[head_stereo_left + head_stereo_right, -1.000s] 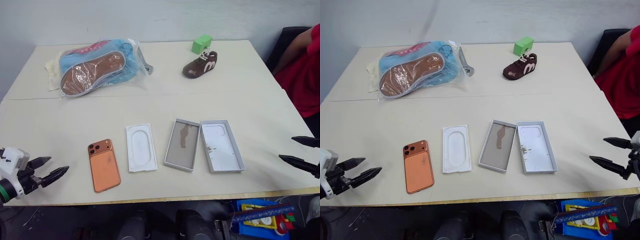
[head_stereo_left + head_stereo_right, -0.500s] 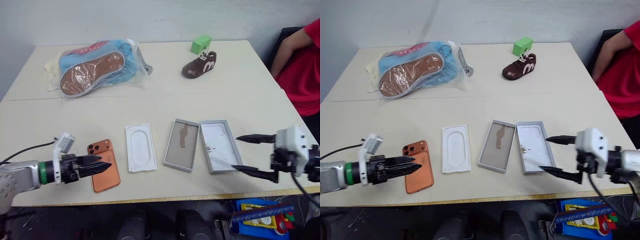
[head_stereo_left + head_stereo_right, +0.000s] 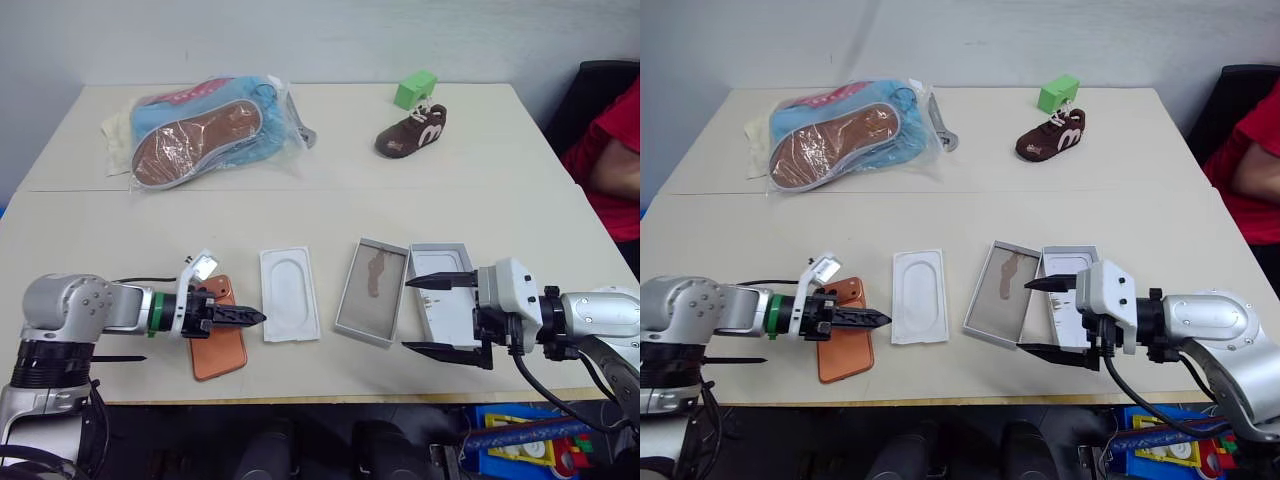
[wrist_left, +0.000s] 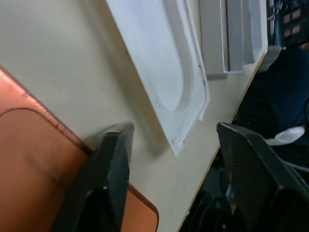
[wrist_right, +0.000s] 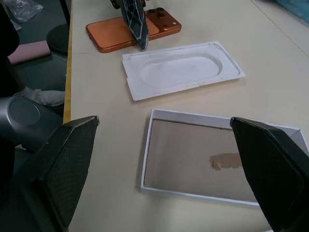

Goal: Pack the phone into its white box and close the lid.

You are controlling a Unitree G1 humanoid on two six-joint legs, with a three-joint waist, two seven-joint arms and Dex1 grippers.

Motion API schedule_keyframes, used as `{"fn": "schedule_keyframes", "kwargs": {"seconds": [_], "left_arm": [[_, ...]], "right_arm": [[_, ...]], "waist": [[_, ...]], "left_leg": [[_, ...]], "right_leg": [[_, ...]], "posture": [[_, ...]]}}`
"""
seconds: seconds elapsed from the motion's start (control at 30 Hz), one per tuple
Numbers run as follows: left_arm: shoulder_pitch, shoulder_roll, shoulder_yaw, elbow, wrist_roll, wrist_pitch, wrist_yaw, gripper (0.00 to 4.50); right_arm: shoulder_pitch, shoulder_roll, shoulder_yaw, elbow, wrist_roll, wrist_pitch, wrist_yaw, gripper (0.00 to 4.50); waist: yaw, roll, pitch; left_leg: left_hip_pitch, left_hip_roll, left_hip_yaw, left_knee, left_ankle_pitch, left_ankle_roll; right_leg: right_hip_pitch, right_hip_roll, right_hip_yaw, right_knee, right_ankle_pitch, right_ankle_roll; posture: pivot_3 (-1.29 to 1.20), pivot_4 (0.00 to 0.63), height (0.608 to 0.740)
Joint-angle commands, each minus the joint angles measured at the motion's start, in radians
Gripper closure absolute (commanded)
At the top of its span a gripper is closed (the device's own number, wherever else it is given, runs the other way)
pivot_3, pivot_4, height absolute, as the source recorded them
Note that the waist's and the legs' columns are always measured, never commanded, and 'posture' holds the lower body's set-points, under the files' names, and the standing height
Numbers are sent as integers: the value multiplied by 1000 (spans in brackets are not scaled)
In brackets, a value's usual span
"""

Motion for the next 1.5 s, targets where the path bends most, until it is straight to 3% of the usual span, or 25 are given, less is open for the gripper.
{"fn": "schedule_keyframes", "kwargs": {"seconds": [0.03,0.13,0.2,0.5,0.67,0.83,0.93,1.07,1.3,1.5], "left_arm": [[-33,-48,-9,46,13,28,5,1489],[-40,-96,-33,52,34,23,22,1489],[-39,-125,-30,58,53,19,42,1828],[-30,-213,36,97,85,37,97,4378],[-25,-218,57,84,72,38,110,4471],[-30,-160,98,80,30,38,89,4471],[-18,-81,90,54,-14,38,36,4500],[0,35,61,13,-68,38,-56,4500],[-17,39,30,-16,-115,38,-63,4500],[-47,-15,-19,-50,-247,38,11,4500]], "right_arm": [[-15,10,-1,-38,8,7,-21,0],[-15,14,0,-45,10,15,-37,0],[-10,13,-1,-51,10,17,-42,0],[25,-2,74,-69,-114,-13,-70,0],[3,36,175,-76,-201,15,-140,0],[-38,85,291,-40,-291,60,-201,0],[-75,117,348,18,-348,57,-225,625],[-118,154,426,125,-451,-37,-223,2059],[-135,147,476,209,-489,-255,-87,4454],[-155,114,494,279,-467,-434,95,4487]], "waist": [[0,0,0],[1,0,0],[3,0,0],[22,-1,-2],[19,0,-2],[7,-1,-2],[-6,-4,0],[-6,-5,0],[-2,-6,0],[-3,-7,1]], "left_leg": [[0,0,0,0,0,0],[0,0,0,1,0,0],[0,0,0,1,0,0],[3,0,0,3,0,0],[4,0,0,4,2,-2],[4,0,0,4,2,-3],[3,0,0,3,3,-3],[2,0,0,1,3,-4],[0,-1,-1,2,3,-3],[0,-1,-1,2,3,-3]], "right_leg": [[0,0,0,0,0,0],[0,0,0,0,0,0],[0,0,0,1,0,0],[4,0,0,-1,0,0],[5,0,0,-1,0,1],[3,0,0,0,0,1],[1,1,0,1,0,1],[-2,1,0,2,0,1],[-2,0,0,1,0,0],[-2,1,0,1,0,0]], "posture": [[0,150,740],[0,150,740],[0,150,740],[0,150,740],[0,150,740],[0,150,740],[0,150,740],[0,150,740],[0,150,740],[0,150,740]]}}
